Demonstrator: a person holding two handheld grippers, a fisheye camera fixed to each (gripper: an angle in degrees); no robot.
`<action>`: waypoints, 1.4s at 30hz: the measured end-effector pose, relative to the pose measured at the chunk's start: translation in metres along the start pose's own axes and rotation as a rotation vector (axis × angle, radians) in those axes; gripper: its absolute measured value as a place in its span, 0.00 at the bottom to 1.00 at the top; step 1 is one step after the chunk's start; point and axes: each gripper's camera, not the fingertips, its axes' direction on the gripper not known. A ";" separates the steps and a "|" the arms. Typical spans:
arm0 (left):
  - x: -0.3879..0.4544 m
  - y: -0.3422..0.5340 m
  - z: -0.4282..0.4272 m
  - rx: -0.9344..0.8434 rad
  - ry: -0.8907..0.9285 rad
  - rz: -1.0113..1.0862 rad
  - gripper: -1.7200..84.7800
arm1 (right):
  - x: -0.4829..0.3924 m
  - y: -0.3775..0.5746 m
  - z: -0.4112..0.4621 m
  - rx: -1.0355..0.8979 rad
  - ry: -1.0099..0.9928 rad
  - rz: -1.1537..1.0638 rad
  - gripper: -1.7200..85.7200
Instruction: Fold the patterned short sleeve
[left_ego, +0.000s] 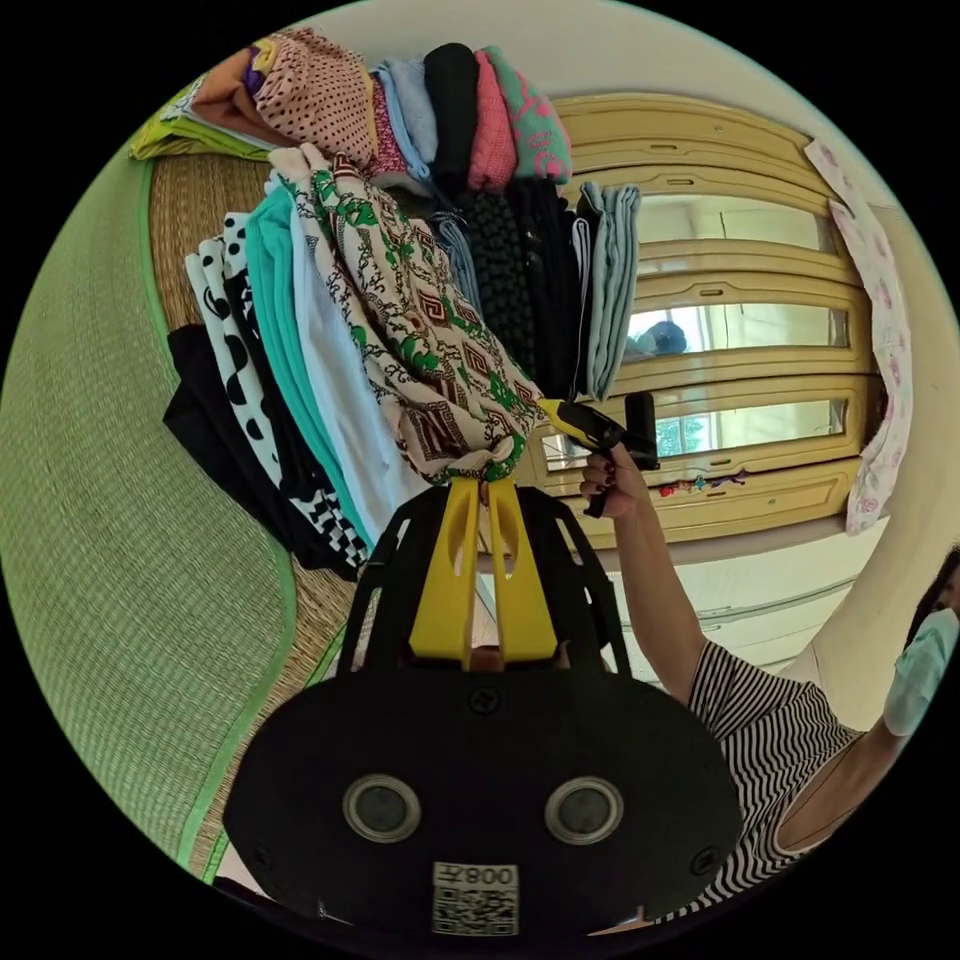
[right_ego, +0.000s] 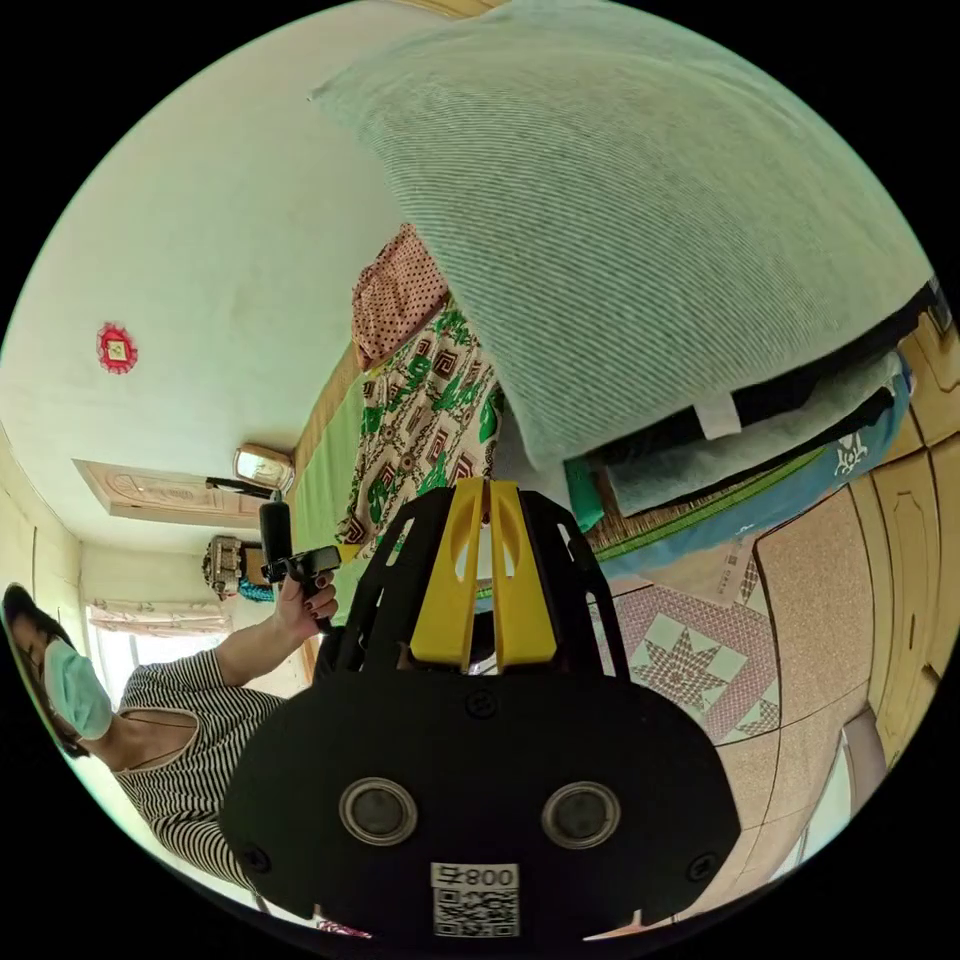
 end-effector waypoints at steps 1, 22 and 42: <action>-0.008 -0.004 0.011 -0.015 -0.011 0.006 0.04 | 0.001 0.000 -0.002 -0.001 0.000 -0.002 0.03; -0.170 -0.032 0.094 -0.076 0.061 -0.137 0.04 | 0.045 0.038 -0.015 0.056 0.032 0.079 0.02; -0.186 -0.076 0.068 -0.070 -0.328 0.124 0.02 | -0.188 -0.034 0.129 0.070 0.216 -0.367 0.02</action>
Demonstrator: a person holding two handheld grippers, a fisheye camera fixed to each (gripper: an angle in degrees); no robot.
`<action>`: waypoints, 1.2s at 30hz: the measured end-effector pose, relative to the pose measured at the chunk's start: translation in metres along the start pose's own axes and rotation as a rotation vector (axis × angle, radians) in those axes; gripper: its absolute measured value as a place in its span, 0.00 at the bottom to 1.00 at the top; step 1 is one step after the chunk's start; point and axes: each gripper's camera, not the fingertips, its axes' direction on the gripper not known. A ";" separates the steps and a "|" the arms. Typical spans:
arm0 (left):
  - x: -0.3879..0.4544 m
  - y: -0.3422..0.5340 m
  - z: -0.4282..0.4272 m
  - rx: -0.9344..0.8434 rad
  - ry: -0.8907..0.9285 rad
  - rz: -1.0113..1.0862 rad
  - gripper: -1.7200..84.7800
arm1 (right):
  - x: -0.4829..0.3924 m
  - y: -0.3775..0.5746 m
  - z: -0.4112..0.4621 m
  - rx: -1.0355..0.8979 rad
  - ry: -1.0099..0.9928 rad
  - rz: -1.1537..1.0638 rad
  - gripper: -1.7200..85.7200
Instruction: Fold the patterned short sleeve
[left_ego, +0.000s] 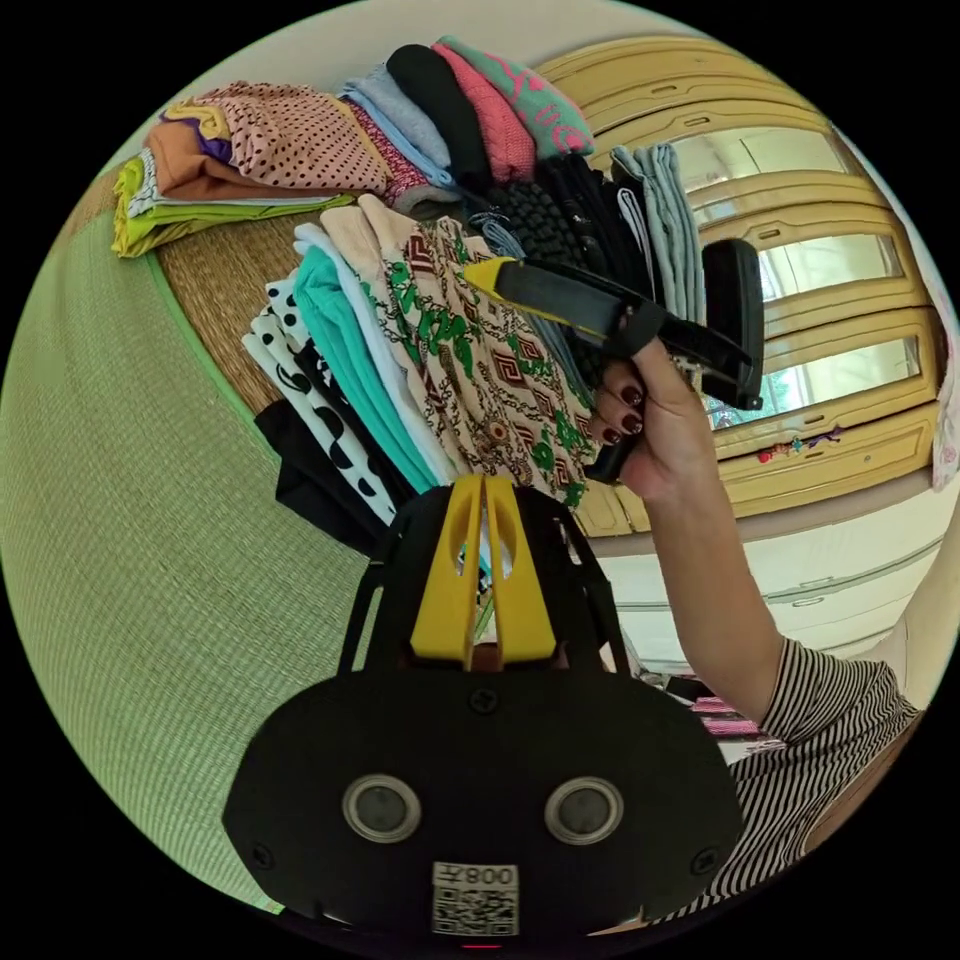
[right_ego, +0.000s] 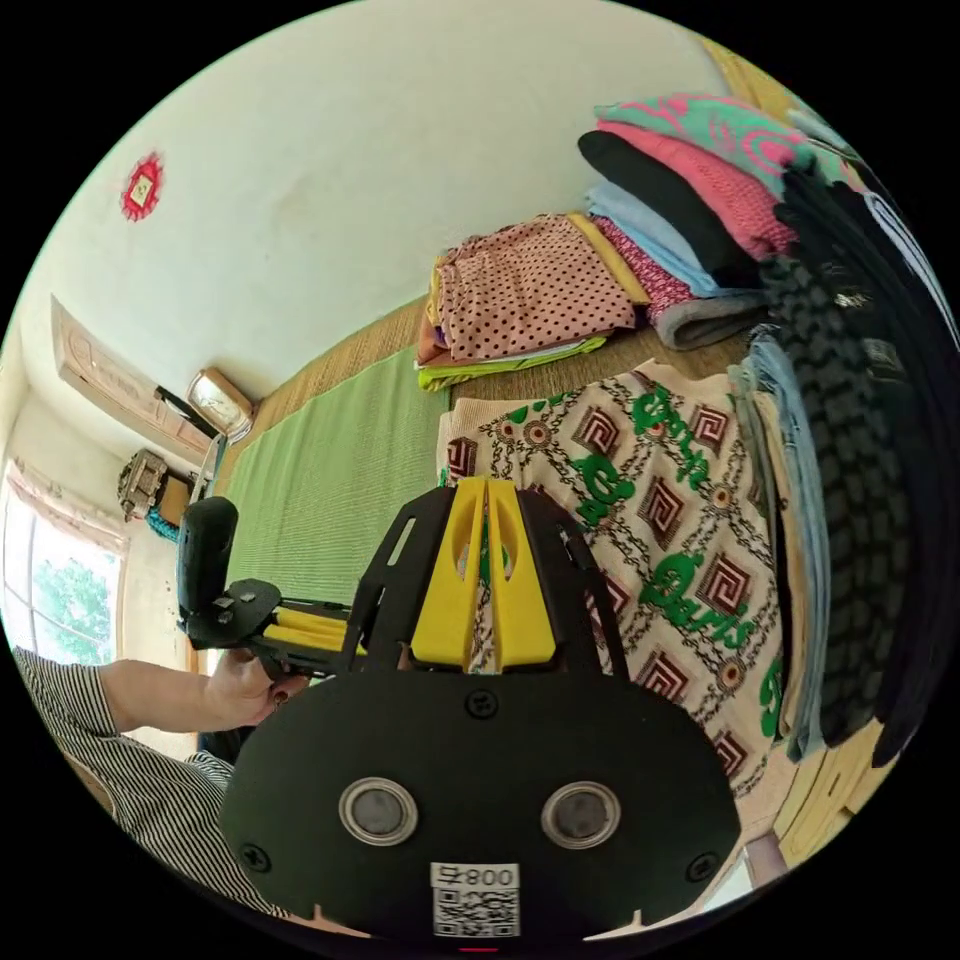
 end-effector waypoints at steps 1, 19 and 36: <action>-0.005 0.003 0.003 -0.006 -0.011 -0.007 0.02 | -0.004 -0.003 0.010 -0.020 0.010 -0.004 0.02; -0.027 0.099 -0.062 0.121 -0.025 -0.031 0.02 | -0.068 0.041 0.047 0.059 0.079 -0.011 0.02; -0.005 0.214 -0.107 0.040 -0.467 0.067 0.02 | -0.142 -0.053 0.058 0.245 0.165 -0.127 0.13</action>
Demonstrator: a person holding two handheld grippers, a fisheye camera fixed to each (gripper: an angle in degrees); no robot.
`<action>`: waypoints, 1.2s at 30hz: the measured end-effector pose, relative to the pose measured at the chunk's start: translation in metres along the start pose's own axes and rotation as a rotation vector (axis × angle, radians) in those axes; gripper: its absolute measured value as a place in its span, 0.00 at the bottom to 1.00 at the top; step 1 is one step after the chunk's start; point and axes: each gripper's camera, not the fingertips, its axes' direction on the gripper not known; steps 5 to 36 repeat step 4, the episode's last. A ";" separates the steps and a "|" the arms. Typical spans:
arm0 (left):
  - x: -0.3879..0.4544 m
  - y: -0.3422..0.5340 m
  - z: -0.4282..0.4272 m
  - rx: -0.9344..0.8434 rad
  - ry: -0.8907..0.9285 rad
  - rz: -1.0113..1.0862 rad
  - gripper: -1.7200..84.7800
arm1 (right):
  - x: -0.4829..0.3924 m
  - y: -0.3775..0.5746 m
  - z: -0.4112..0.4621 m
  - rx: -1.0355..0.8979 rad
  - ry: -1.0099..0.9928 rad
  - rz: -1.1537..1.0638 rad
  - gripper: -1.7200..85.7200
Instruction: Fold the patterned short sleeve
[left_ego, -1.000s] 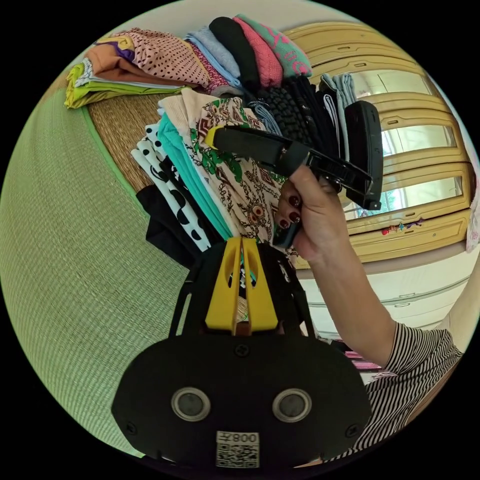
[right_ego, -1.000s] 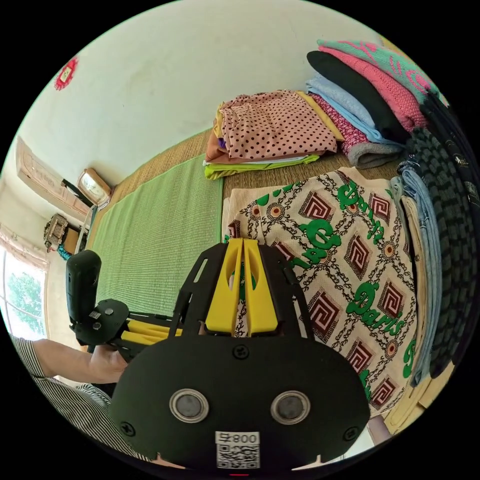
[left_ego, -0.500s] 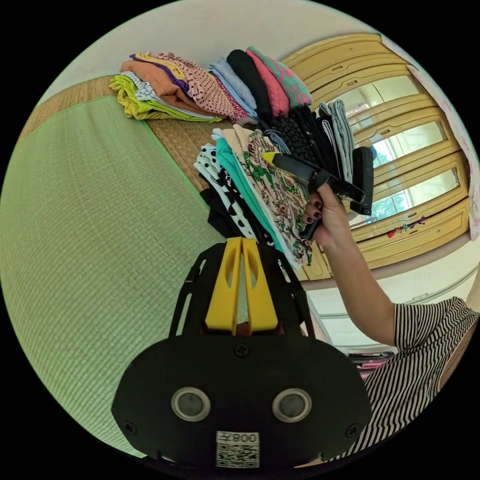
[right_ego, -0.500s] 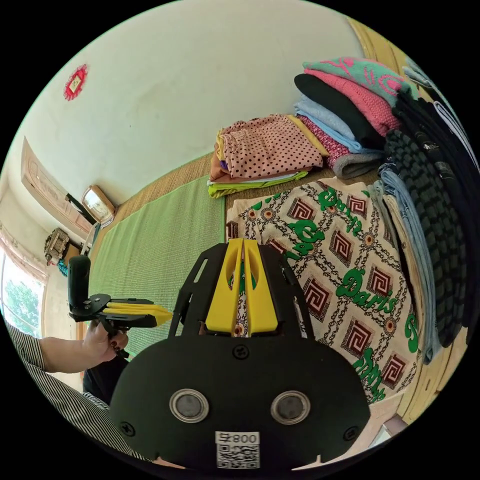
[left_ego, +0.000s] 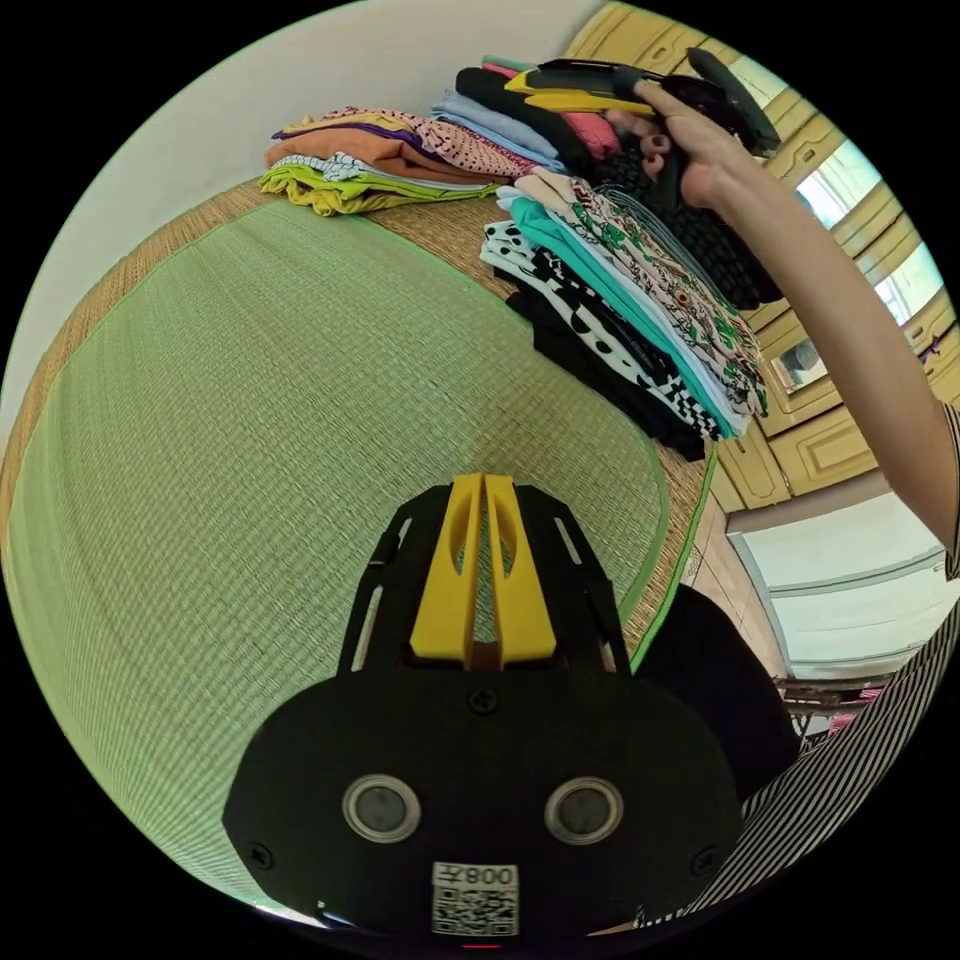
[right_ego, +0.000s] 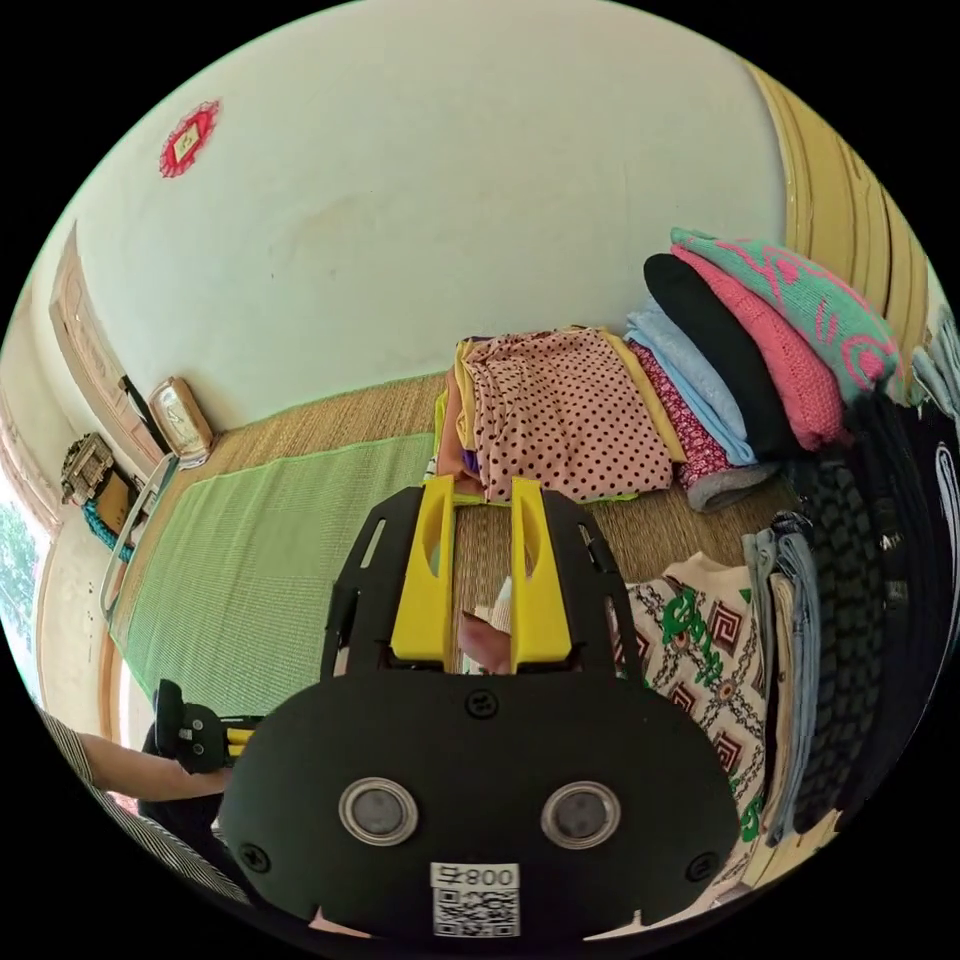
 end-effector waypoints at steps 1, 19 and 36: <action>-0.001 0.006 -0.007 0.015 0.012 -0.004 0.02 | 0.000 -0.007 0.007 -0.006 0.000 0.005 0.13; 0.002 0.020 -0.025 0.047 0.014 -0.003 0.02 | 0.001 -0.037 0.042 -0.041 0.025 0.030 0.13; 0.002 0.020 -0.025 0.047 0.014 -0.003 0.02 | 0.001 -0.037 0.042 -0.041 0.025 0.030 0.13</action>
